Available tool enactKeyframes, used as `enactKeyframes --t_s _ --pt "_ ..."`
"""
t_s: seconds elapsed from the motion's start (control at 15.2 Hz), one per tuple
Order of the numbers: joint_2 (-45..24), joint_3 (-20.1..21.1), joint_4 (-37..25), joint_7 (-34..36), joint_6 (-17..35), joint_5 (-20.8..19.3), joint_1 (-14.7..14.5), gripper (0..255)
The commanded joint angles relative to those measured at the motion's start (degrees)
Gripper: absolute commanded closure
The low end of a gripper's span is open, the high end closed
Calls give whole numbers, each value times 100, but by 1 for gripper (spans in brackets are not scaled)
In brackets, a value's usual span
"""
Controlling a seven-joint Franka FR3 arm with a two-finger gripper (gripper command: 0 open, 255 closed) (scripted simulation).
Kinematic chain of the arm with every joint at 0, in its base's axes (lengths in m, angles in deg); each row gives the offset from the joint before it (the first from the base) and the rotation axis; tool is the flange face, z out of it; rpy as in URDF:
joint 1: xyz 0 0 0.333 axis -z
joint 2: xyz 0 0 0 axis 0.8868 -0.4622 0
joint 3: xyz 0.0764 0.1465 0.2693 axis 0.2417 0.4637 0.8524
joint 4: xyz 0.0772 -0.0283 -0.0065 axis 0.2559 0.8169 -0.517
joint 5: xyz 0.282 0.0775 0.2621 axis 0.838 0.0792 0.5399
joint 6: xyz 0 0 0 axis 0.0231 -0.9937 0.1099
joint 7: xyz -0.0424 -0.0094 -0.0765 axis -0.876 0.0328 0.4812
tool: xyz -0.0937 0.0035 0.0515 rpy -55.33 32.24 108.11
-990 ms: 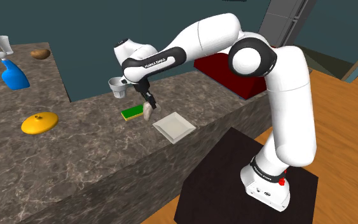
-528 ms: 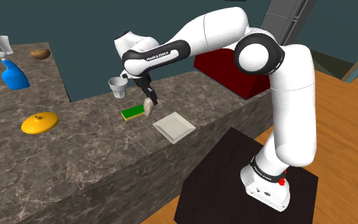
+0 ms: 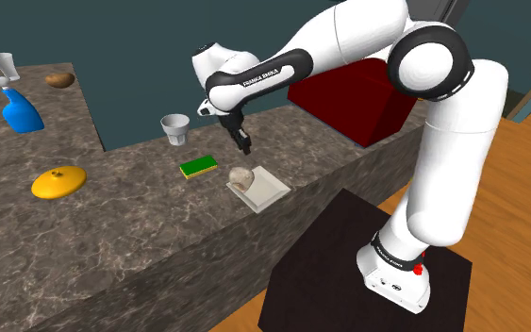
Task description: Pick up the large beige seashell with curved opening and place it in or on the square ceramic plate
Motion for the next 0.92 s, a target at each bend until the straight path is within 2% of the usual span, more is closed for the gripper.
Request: enactKeyframes --t_s 0.0,0.2,0.26,0.86 --pt "167 -95 383 821 359 217 30 0" --pt "649 -361 1597 3334 1647 762 5 0" --pt "741 -412 1876 3947 1987 856 -23 0" --pt "456 -446 2149 3990 2543 789 -13 0"
